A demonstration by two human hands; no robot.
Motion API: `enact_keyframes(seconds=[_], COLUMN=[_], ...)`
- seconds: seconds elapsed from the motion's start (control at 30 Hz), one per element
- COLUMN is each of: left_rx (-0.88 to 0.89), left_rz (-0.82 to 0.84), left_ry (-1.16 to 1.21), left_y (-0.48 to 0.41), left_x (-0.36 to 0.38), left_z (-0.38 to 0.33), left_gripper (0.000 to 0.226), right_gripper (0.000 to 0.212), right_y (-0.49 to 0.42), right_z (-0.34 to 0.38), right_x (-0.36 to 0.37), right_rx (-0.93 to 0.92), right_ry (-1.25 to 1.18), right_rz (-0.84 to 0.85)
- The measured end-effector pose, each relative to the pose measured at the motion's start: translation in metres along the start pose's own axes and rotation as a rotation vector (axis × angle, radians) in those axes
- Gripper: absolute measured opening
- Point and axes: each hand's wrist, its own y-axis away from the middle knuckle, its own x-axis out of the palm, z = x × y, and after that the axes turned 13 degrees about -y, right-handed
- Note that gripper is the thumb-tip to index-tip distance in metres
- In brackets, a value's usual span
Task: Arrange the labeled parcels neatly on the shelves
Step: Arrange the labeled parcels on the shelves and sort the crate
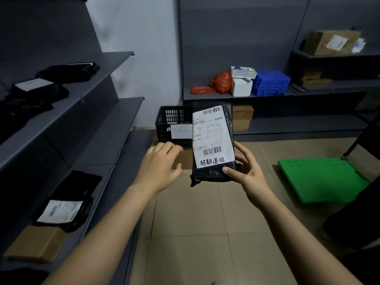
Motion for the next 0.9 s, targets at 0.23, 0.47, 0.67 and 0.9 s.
enact_keyframes(seconds=[0.23,0.47,0.67,0.9], left_rx=[-0.070,-0.073,-0.036,0.000], left_rz=[0.009,0.005,0.028,0.039], left_ry=[-0.002,0.002,0.005,0.018], left_y=[-0.130,-0.236,-0.334,-0.441], left_x=[0.065,0.147,0.224,0.287], left_z=[0.033,0.086,0.161,0.248], left_gripper=[0.034,0.035,0.035,0.035], right_gripper=[0.076,0.076,0.075,0.075], right_y=[-0.165,-0.303,-0.436,-0.578], right_z=[0.004,-0.025,-0.064,-0.085], right_x=[-0.021,-0.023,-0.004,0.026], right_rx=[0.006,0.026,0.006,0.020], right_ry=[0.005,0.010,0.025,0.018], right_rz=[0.021,0.023,0.004,-0.042])
